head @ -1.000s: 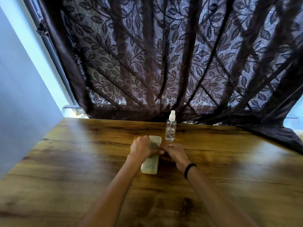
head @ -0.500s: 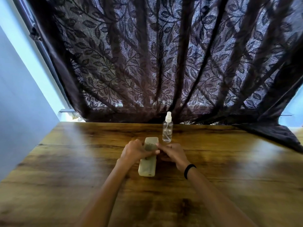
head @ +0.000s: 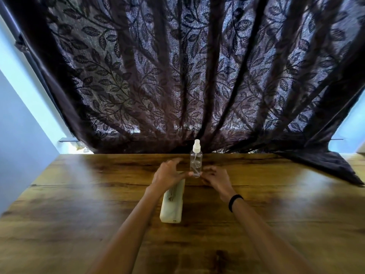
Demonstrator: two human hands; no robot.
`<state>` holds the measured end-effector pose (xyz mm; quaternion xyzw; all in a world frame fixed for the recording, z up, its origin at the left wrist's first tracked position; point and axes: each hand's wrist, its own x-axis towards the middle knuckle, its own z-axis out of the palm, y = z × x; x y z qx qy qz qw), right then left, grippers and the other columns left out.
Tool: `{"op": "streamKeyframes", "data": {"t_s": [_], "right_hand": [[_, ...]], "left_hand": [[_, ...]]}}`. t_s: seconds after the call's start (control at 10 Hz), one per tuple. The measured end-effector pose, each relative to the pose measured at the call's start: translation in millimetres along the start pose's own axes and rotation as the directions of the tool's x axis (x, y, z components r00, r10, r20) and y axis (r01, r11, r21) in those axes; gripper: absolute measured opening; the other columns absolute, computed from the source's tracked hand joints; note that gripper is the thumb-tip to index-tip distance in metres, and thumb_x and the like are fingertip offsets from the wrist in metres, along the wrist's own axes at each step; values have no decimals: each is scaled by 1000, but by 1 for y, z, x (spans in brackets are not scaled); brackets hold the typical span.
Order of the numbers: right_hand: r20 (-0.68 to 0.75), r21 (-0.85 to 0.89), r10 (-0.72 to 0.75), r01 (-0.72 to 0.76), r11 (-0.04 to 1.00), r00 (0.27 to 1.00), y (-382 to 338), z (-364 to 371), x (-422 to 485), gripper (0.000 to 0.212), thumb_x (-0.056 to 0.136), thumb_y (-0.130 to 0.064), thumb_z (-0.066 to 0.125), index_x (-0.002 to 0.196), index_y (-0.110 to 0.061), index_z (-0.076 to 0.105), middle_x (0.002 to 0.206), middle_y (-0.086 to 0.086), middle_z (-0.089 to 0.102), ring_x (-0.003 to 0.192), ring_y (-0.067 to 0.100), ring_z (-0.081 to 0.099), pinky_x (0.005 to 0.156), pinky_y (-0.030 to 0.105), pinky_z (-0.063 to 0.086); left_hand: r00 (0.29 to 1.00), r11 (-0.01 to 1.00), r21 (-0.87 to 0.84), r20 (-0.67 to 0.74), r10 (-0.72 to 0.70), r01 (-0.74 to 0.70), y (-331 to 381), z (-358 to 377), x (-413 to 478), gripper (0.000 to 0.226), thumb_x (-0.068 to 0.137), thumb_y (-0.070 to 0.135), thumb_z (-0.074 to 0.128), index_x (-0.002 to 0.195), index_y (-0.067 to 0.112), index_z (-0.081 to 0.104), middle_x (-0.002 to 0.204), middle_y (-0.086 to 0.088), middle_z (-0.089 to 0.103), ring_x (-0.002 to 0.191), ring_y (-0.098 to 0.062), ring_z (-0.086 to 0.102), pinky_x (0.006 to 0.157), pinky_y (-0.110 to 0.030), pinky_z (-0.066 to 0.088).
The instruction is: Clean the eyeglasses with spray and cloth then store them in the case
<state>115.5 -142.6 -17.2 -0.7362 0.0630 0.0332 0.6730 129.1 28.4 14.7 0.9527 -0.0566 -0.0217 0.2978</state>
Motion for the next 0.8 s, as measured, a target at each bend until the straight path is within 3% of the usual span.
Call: {"op": "streamKeyframes", "data": {"t_s": [0.2,0.4,0.5,0.6,0.8], "right_hand": [[-30,-110,-24,21,994,999,6,5,9,18,84,-13,64,102,-9,65,95,4,68,86,16,66,80,33,57],[-49,-131,-28,21,991,998,8,11,14,21,84,-18,65,103,-10,65,84,-3,67,76,12,65,76,33,58],[-40,-165,-55,48,985,998,7,12,15,23,84,-19,65,105,-8,65,90,4,69,74,13,67,71,28,58],[-49,-144,-45,38,989,998,4,9,11,25,85,-18,64,108,-7,61,89,1,67,72,15,68,70,28,58],[-102,-239,-150,122,963,983,-20,-8,0,23,90,-18,58,111,-8,58,87,1,64,62,8,63,50,11,49]], "left_hand": [[995,991,-103,-50,84,-89,4,12,12,44,76,36,71,114,15,63,115,-5,67,103,-17,61,82,-27,45],[995,986,-154,-85,59,-71,0,14,17,38,76,35,72,108,15,67,106,-3,70,92,-14,63,78,-30,50],[994,984,-162,-93,52,-67,-3,14,16,41,75,34,73,110,14,66,107,-5,69,96,-16,62,83,-33,51],[991,980,-183,-119,59,-80,-5,10,14,45,72,32,76,111,12,65,109,-4,69,100,-15,62,84,-26,48],[936,985,-129,-346,68,-119,-1,-15,15,52,74,25,76,120,8,58,120,-15,61,121,-27,49,97,-32,39]]}}
